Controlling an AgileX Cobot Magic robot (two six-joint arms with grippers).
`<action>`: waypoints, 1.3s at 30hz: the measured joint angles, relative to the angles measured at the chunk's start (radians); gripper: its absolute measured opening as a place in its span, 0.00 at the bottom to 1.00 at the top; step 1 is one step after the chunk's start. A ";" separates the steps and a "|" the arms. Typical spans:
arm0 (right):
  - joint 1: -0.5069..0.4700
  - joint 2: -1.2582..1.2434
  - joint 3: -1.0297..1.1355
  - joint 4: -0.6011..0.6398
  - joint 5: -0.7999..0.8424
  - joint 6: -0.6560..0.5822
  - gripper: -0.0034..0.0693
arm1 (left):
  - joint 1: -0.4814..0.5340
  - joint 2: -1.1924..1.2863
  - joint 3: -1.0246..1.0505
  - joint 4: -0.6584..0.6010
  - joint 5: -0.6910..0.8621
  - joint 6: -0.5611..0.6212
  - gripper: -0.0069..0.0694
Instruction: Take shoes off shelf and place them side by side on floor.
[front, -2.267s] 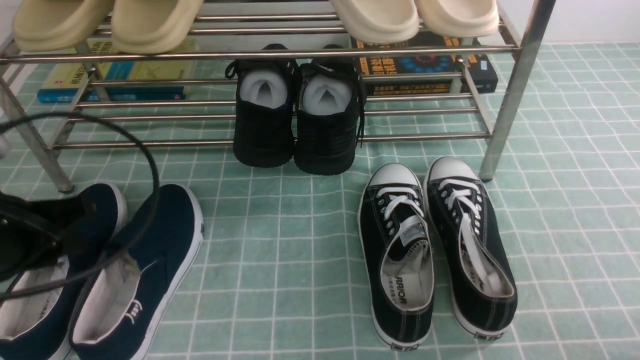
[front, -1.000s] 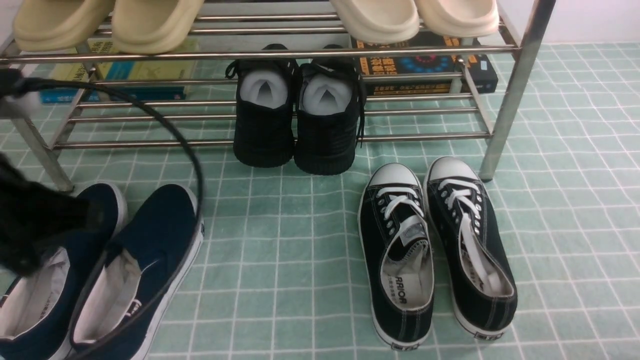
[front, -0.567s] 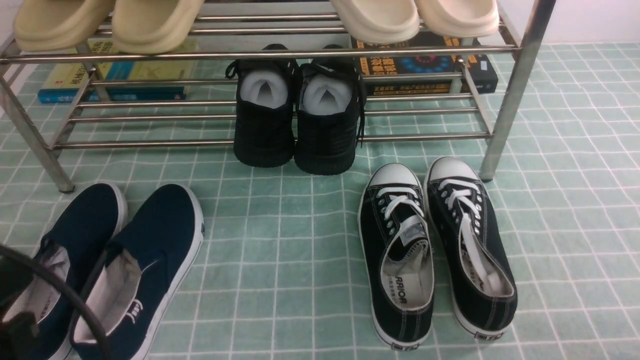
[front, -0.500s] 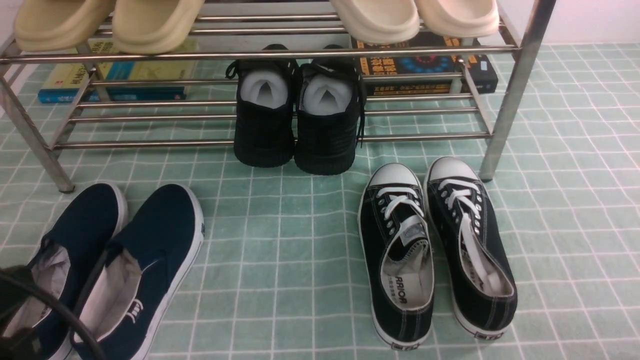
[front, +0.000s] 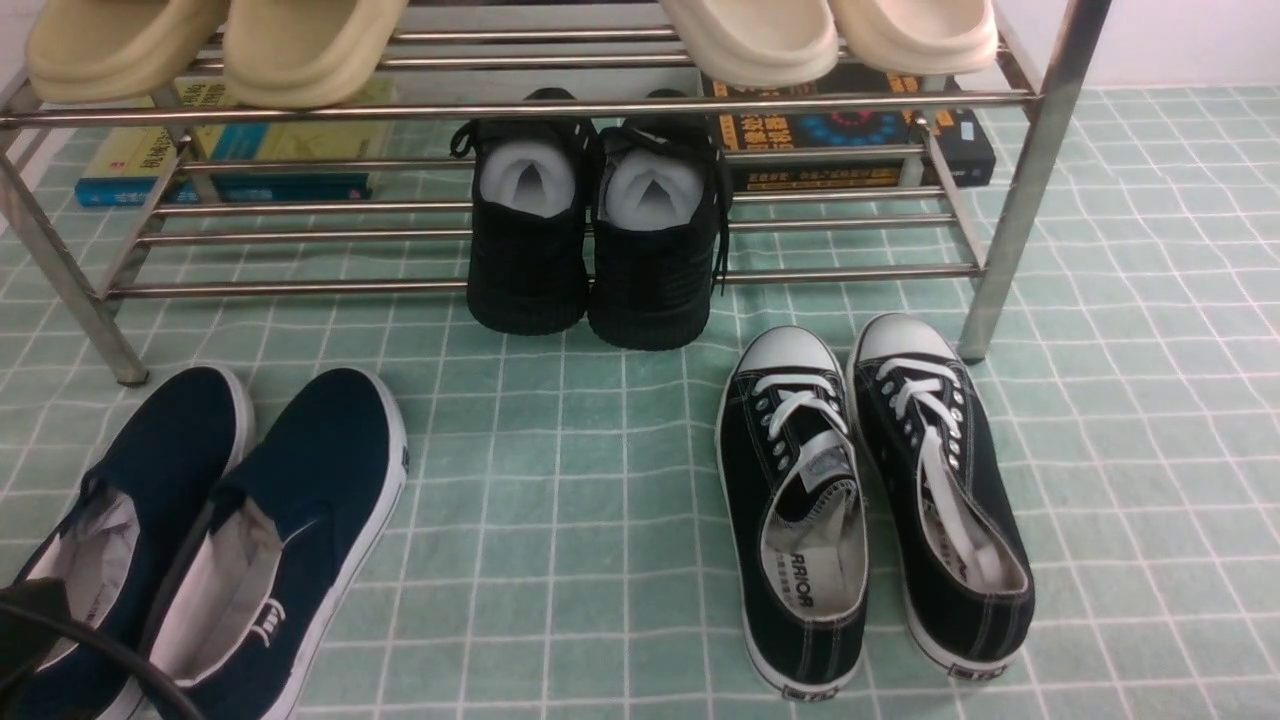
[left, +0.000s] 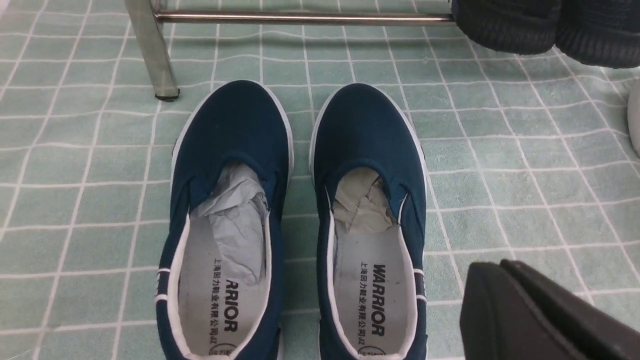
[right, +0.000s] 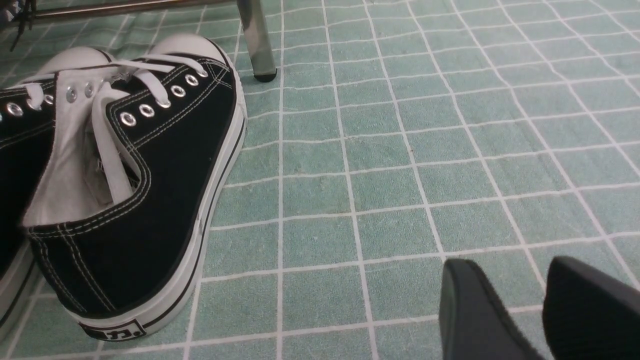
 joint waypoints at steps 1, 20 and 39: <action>0.000 0.000 0.000 0.000 0.000 0.000 0.38 | 0.000 0.000 0.003 0.000 -0.008 -0.002 0.11; 0.000 0.000 0.000 0.000 0.000 0.000 0.38 | 0.307 -0.329 0.427 -0.008 -0.300 0.002 0.13; 0.000 0.000 0.000 0.000 0.000 0.000 0.38 | 0.278 -0.336 0.430 -0.007 -0.230 0.003 0.16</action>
